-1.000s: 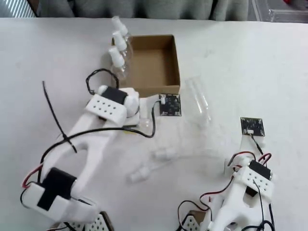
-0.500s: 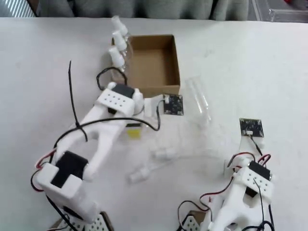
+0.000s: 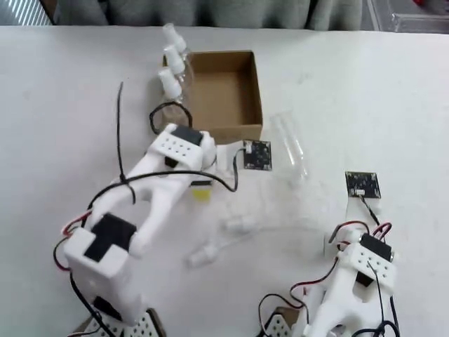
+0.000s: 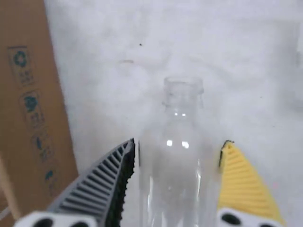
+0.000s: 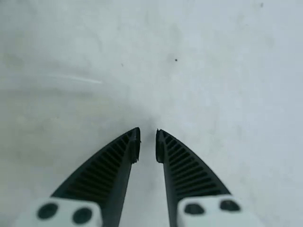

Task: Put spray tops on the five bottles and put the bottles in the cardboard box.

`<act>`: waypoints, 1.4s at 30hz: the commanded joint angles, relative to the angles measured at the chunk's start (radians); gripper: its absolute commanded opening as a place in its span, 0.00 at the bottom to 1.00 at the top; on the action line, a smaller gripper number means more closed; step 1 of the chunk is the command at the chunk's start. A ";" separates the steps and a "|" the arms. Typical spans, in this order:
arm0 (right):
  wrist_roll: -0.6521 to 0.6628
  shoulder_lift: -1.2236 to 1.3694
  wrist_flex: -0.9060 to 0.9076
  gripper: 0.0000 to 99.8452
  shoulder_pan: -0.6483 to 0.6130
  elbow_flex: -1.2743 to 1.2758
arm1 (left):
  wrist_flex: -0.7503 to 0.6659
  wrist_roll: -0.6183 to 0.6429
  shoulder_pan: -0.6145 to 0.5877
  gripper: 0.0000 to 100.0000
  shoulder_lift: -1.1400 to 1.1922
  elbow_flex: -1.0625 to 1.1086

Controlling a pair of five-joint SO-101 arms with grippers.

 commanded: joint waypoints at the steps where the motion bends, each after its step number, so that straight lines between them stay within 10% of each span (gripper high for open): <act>1: 0.012 -0.015 -0.010 0.04 -0.005 -0.008 | -0.014 0.014 0.007 0.28 0.058 -0.112; 25: 0.012 -0.015 -0.015 0.04 -0.007 -0.008 | 0.232 0.025 -0.031 0.02 -0.022 -0.124; 42: 0.005 -0.015 -0.015 0.05 -0.084 -0.006 | 0.293 0.927 -0.389 0.02 -0.390 0.058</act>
